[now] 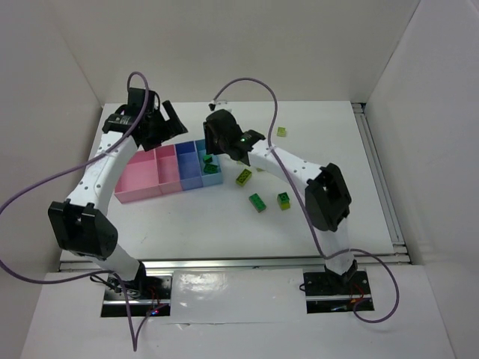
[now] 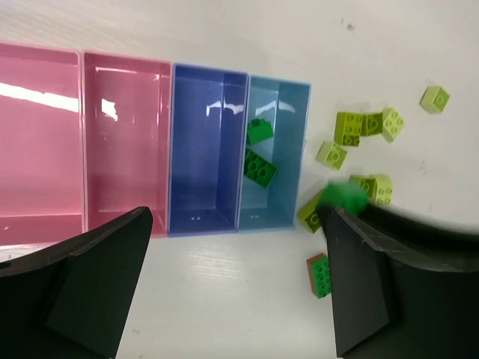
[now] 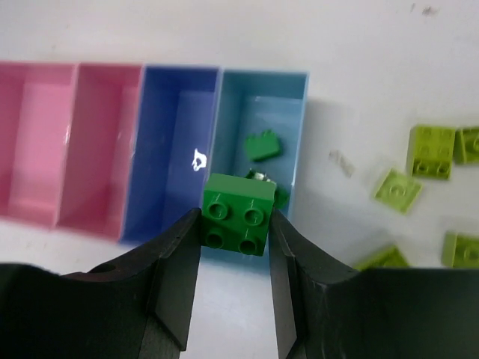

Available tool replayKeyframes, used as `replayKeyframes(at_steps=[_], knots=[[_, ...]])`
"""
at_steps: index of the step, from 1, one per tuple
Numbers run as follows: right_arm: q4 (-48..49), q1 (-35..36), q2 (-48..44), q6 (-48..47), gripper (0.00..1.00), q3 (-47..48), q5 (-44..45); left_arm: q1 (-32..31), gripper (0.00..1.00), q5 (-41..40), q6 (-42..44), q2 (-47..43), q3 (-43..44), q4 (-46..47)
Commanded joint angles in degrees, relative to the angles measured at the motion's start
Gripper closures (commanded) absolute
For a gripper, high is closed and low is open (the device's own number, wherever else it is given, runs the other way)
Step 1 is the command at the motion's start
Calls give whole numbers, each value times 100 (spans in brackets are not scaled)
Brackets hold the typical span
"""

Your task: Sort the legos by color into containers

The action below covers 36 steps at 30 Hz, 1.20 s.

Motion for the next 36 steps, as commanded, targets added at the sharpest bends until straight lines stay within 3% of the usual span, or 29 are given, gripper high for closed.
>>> replayKeyframes(at_steps=[1,5,6,7,10,14,17,18,20,24,25,26,28,31,36], knots=[[44,-284,956,-255,76,733,-275,130,2,291,219,-286,-360,88],[106,-337,1546,-316,68,1480,-487,183,2,353,272,-514,-720,88],[54,-337,1609,-316,50,1691,-488,183,2,353,272,-567,-773,88],[53,-337,1610,-316,41,1754,-540,235,0,353,272,-646,-826,88],[114,-337,1461,-430,23,1606,-454,236,0,353,272,-708,-897,88],[492,-399,671,-430,25,675,-138,236,0,353,272,-761,-949,141],[607,-460,-120,-370,36,-344,39,184,0,353,324,-761,-1002,203],[607,-460,-496,-369,47,-607,135,131,0,292,394,-813,-1054,203],[555,-583,-850,-150,54,-1433,250,-44,2,98,465,-814,-1055,203],[405,-925,-1553,290,58,-2498,-56,-265,5,-201,527,-814,-1178,203],[405,-987,-1554,290,55,-2639,-223,-343,5,-253,527,-814,-1239,203],[405,-1040,-1554,290,34,-2745,-529,-396,5,-384,597,-814,-1292,203],[212,-1040,-1266,290,22,-2607,-707,-397,5,-569,597,-761,-1344,203],[149,-1040,-905,448,18,-2473,-944,-178,5,-562,597,-831,-1459,150],[879,-1040,-571,1037,17,-2649,-1174,-124,4,-509,474,-1270,-1582,326]])
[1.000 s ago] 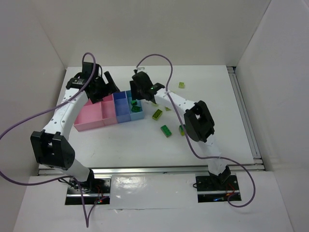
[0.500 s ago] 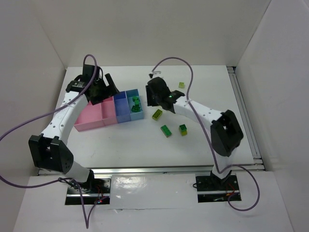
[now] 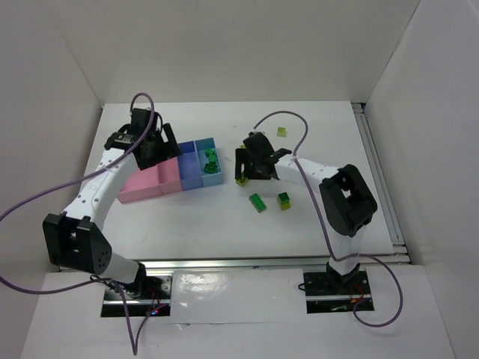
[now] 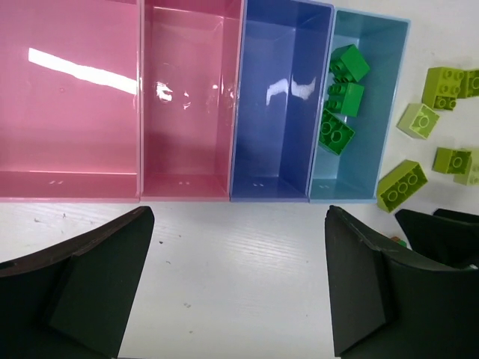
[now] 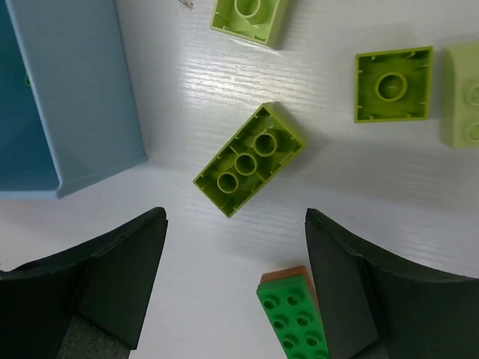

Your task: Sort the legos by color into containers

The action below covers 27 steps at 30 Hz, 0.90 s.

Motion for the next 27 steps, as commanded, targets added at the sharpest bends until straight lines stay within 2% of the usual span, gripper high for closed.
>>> replayKeyframes(at_steps=[1,4,8,12,15,21,27], knots=[[510,39,290,499,19,28,-256,57,4,-72,61,-469,-24,256],[677,39,625,605,20,195,-203,294,4,-256,-167,-469,-24,20],[422,206,915,482,28,555,377,821,7,-108,-238,-521,-208,212],[256,206,1109,543,38,661,640,1190,10,-159,-351,22,-208,2],[194,206,1109,544,57,661,904,1428,13,60,-553,522,-418,185],[194,206,628,474,78,381,1036,1428,16,779,-660,1218,-708,887],[141,206,-164,123,81,248,1221,1235,17,1360,-660,1289,-885,1266]])
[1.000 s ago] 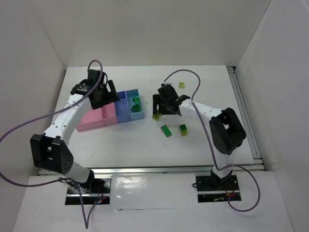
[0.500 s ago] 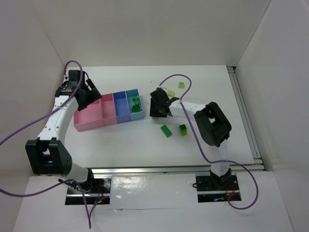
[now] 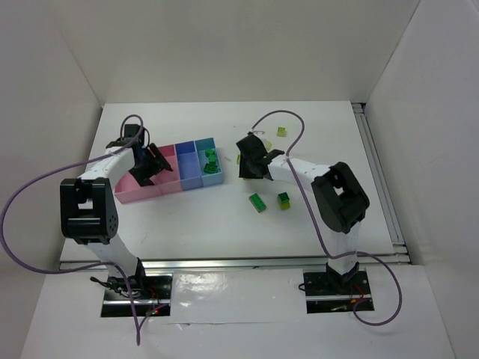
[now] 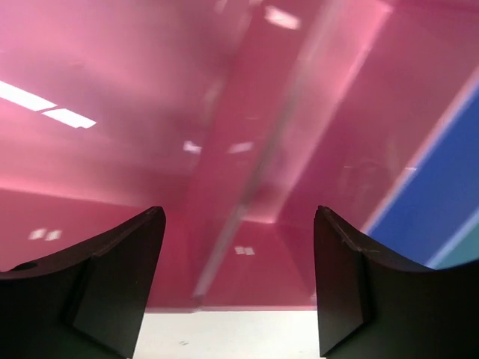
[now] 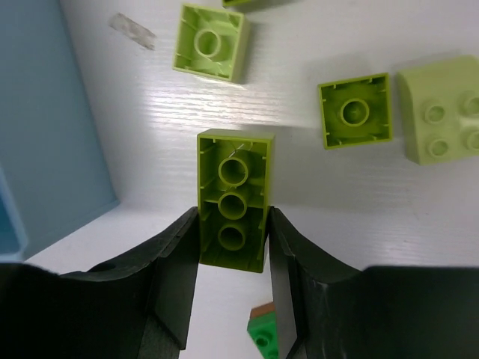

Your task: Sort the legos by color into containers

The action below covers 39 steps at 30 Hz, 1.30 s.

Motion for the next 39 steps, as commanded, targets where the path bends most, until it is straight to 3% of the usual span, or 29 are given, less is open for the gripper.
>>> replayKeyframes(at_steps=[1,8,12,18,24,25,26,27,29,31,34,38,39], knots=[[8,21,-716,-371,81,254,11,-251,18,595,-181,-75,-11,525],[-370,416,-110,-777,78,2091,-623,-1077,19,510,-436,39,322,605],[-502,416,513,-777,75,2909,-923,-1078,17,246,-489,-47,770,159],[-652,416,1085,-953,75,3639,-1265,-289,14,-89,-313,-767,1132,-388],[-652,469,1692,-1120,74,4175,-1467,64,13,-150,-208,-1779,1070,-388],[-704,521,1745,-1120,70,4237,-1398,64,13,-98,-208,-1832,1070,-388],[-774,522,1823,-1181,45,4386,-1397,64,13,-97,-208,-1902,1070,-388],[-862,522,1876,-1181,37,4509,-1232,64,13,-45,-155,-1903,1070,-388],[-1011,522,1938,-1181,33,4807,-1152,64,12,16,-155,-1956,1018,-388],[-1065,522,1686,-1181,27,4713,-932,64,12,-53,-15,-1956,1017,-388],[-924,522,1019,-1243,27,4336,-555,3,12,-193,91,-1956,1017,-388],[-459,338,-335,-1243,38,2713,-150,-462,12,-422,390,-2008,1017,-388],[-276,189,-616,-1243,43,1830,-149,-602,12,-597,390,-2008,1078,-388]])
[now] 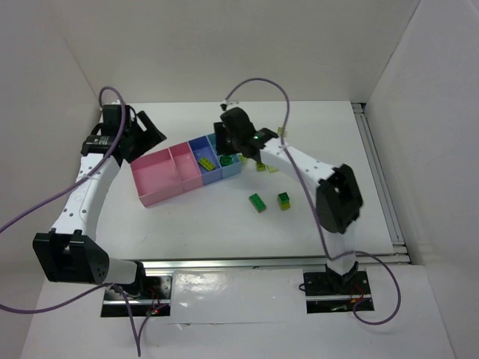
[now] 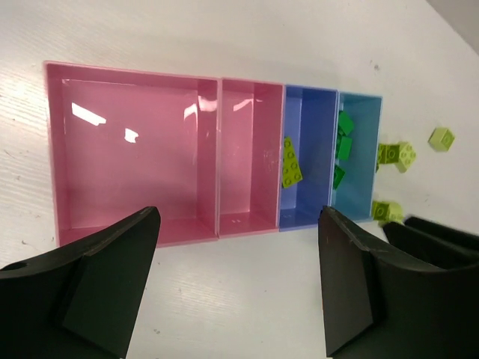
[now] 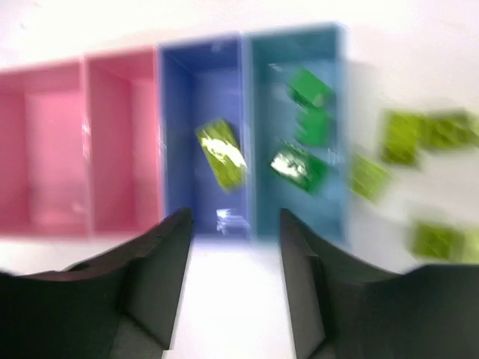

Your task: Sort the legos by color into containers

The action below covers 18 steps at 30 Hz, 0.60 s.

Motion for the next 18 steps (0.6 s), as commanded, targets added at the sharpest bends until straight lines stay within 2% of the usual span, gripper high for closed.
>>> replayKeyframes(at_steps=[1,2,3,6,7,9,10,13,18], knots=[[543,-302,-1703,-45,49,-1432,264,-607,12,-281,353,-70,119,25],[544,-381,-1943,-45,58,-1828,132,-740,12,-281,405,0,119,25],[596,-442,-2146,-45,62,-2519,-26,-889,12,-421,406,105,119,-27],[343,-505,-2718,-184,65,-3445,-378,-1338,10,-615,406,369,119,-98],[290,-505,-2797,-299,60,-3614,-683,-1409,10,-615,336,370,119,-159],[-17,-452,-2798,-519,46,-3713,-757,-1462,9,-563,257,431,67,-159],[-358,-400,-2659,-737,34,-3765,-757,-1349,9,-354,196,431,67,-159],[-458,-399,-2403,-967,26,-3826,-1019,-1173,9,-28,195,431,-48,-27],[-352,-399,-1965,-1170,22,-3827,-1240,-996,9,79,476,370,4,-27]])
